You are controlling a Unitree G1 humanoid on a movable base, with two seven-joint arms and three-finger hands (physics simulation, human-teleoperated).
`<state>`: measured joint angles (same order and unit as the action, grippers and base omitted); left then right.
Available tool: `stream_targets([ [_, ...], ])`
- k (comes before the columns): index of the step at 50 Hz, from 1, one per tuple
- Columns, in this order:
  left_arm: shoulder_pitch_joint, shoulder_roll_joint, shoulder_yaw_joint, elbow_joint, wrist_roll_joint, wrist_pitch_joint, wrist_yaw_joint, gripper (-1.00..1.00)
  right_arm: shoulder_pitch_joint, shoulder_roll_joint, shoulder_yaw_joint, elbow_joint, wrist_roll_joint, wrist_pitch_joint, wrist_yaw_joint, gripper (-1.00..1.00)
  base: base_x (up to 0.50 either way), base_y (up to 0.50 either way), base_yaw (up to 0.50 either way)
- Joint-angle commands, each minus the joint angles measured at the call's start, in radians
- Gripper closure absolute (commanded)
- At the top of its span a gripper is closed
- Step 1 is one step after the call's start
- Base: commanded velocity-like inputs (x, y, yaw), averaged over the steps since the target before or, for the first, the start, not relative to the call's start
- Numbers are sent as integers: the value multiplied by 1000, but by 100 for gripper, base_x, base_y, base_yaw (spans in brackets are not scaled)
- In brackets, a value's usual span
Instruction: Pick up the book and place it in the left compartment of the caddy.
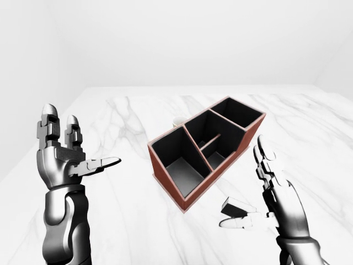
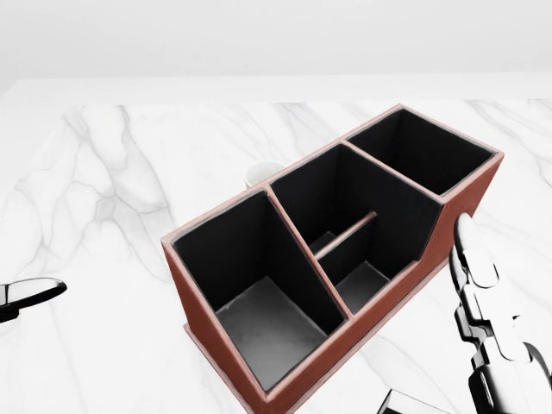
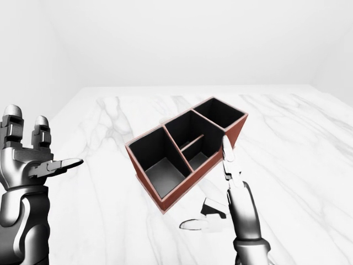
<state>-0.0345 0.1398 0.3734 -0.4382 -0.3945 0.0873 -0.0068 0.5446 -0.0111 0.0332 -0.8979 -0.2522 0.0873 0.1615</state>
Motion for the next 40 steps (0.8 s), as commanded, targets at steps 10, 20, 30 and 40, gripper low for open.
stream_targets([
  [10, 1, -1, -2, -2, 2, 0, 2, -100, 73, 41, -64, 18, -124, 0, 53, -100, 0, 0, 0],
  [20, 0, 0, 0, -4, 0, 0, 2, -100, 66, 81, -97, 50, -193, 0, 77, -100, 0, 0, 0],
  [30, 1, -1, 0, -2, 1, 0, 2, -100, 65, 80, -84, 85, -244, 0, 68, -100, 0, 0, 0],
  [40, 2, -2, 0, -8, 2, 0, 4, -100, 59, 76, -91, 115, -269, 0, 57, -100, 0, 0, 0],
])
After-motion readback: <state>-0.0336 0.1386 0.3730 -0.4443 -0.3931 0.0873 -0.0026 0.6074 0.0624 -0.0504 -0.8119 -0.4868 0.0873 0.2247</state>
